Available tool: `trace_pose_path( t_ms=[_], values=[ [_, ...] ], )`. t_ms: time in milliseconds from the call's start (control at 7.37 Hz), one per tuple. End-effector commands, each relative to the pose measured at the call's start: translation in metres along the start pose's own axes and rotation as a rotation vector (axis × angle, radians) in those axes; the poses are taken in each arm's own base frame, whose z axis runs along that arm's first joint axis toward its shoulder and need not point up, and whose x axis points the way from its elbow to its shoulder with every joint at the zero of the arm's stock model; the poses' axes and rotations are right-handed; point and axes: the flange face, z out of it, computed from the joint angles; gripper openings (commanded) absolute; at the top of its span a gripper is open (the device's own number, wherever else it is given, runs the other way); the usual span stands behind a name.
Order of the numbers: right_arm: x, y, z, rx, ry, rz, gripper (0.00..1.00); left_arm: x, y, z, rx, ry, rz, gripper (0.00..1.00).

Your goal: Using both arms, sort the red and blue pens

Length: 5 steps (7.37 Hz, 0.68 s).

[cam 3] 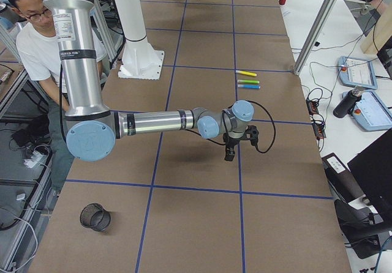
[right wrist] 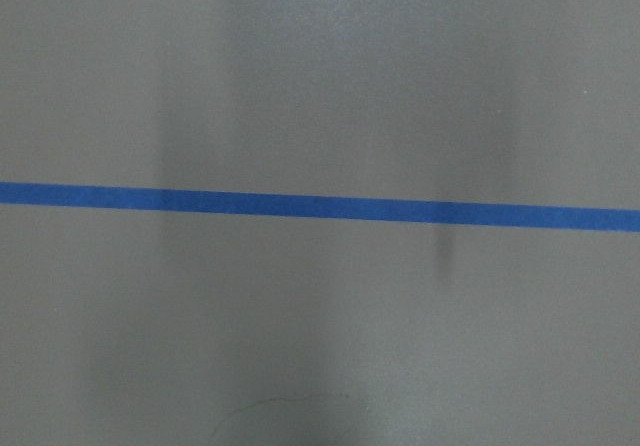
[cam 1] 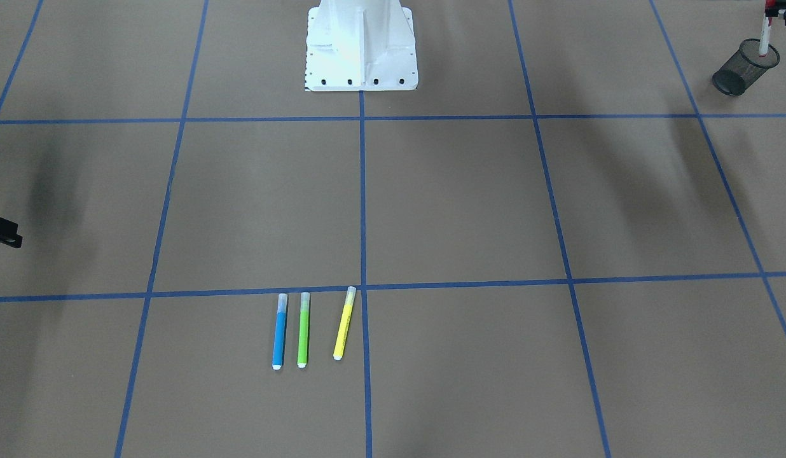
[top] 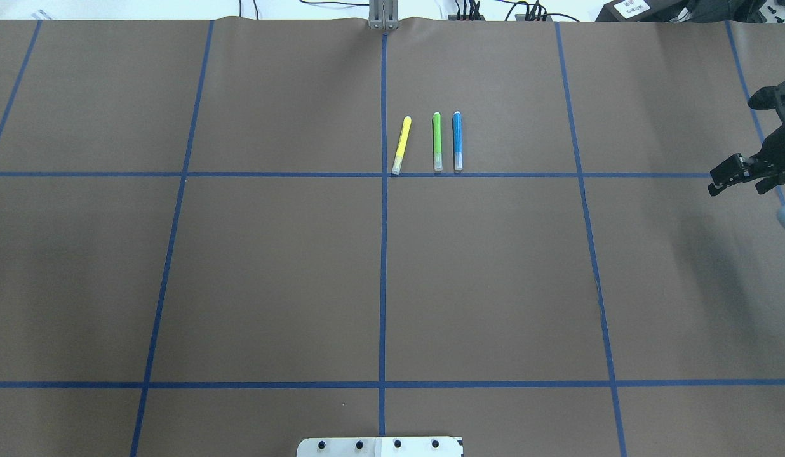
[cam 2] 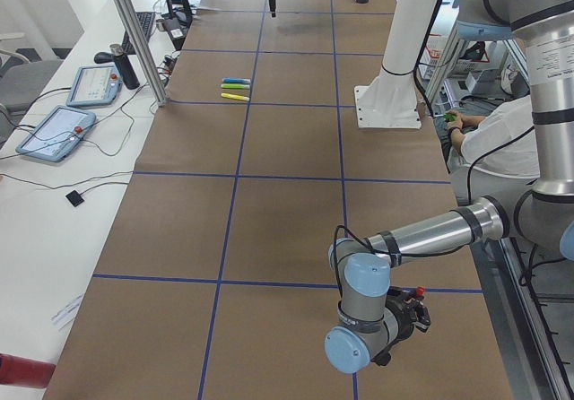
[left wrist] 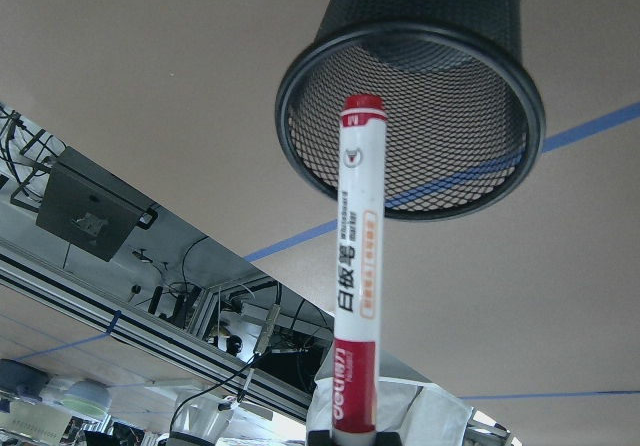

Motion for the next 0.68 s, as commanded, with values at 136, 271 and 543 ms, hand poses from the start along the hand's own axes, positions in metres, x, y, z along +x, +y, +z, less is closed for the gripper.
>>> trace_pose_path(
  t_ms=[136, 271, 543],
  values=[
    [0.001, -0.003, 0.003, -0.006, 0.002, 0.004, 1.0, 0.009, -0.004, -0.005, 0.028, 0.037, 0.018, 0.99],
    [0.001, -0.003, 0.003, -0.006, 0.001, 0.004, 1.0, 0.011, -0.006, -0.006, 0.04, 0.047, 0.025, 1.0],
    [-0.002, -0.004, 0.001, 0.0, -0.001, -0.002, 1.0, 0.014, -0.013, -0.009, 0.072, 0.062, 0.053, 1.0]
  ],
)
